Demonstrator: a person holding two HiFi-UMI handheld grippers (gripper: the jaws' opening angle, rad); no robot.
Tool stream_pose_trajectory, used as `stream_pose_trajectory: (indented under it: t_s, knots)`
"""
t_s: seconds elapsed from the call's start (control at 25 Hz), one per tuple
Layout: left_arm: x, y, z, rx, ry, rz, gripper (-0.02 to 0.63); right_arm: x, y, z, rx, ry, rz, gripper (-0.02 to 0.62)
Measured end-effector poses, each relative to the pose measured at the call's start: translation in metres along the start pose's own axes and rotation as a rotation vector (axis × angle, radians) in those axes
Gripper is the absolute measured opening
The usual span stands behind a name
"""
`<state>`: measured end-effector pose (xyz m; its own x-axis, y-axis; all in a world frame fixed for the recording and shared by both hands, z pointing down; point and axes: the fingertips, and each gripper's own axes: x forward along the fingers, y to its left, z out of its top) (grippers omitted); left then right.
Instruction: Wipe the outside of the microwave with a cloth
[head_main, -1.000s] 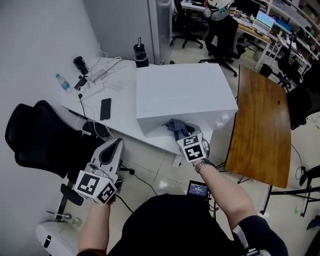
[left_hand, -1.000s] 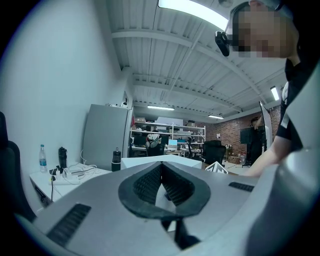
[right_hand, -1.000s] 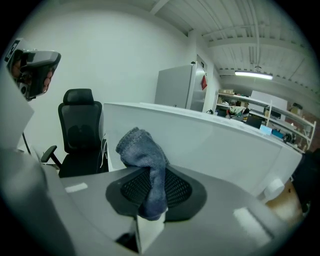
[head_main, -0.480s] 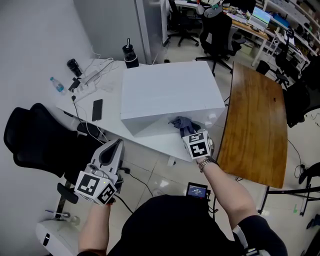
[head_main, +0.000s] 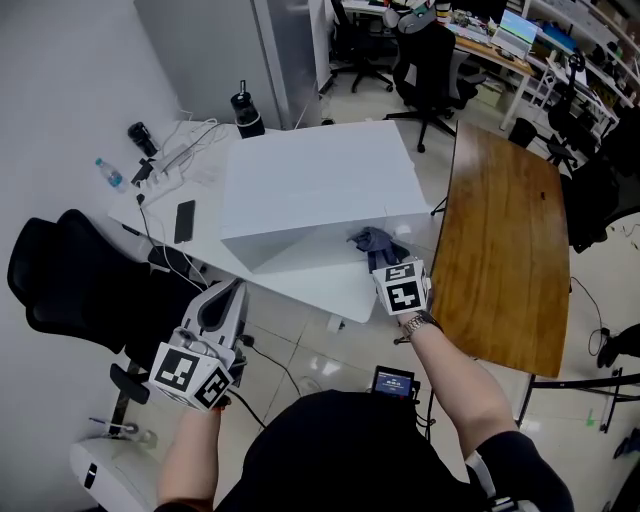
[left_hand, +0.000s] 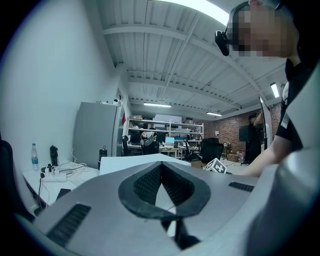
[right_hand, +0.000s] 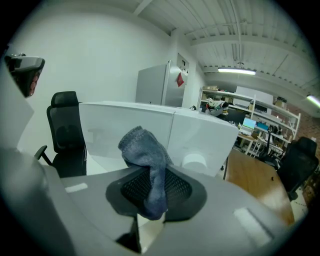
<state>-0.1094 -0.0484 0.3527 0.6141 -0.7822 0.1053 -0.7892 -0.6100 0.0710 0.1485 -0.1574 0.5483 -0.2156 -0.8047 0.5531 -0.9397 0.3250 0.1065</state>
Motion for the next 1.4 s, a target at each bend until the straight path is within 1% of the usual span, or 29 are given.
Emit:
stream_pose_trajectory:
  t_s: [0.52,0.68,0.88,1.04,1.24,1.4]
  knots:
    - [0.015,-0.05,-0.002,-0.001,0.003,-0.012,0.005,-0.033,-0.056,-0.02,0.016,-0.004,-0.038,0.063]
    - [0.016,-0.065,-0.005,-0.003,0.007,-0.01,0.005,-0.044,-0.072,-0.02,0.02,-0.015,-0.045,0.063]
    - [0.019,-0.086,-0.006,0.0,0.01,-0.014,0.005,-0.067,-0.085,-0.012,0.018,-0.059,-0.027,0.063]
    - [0.027,-0.107,-0.008,-0.004,0.015,-0.034,0.005,-0.095,-0.082,0.006,0.012,-0.124,0.044,0.063]
    - [0.04,-0.135,-0.011,0.0,0.022,-0.094,0.006,-0.134,-0.061,0.03,-0.024,-0.204,0.185,0.063]
    - [0.051,-0.16,-0.014,-0.003,0.036,-0.151,0.049,-0.168,-0.038,0.049,-0.074,-0.269,0.321,0.063]
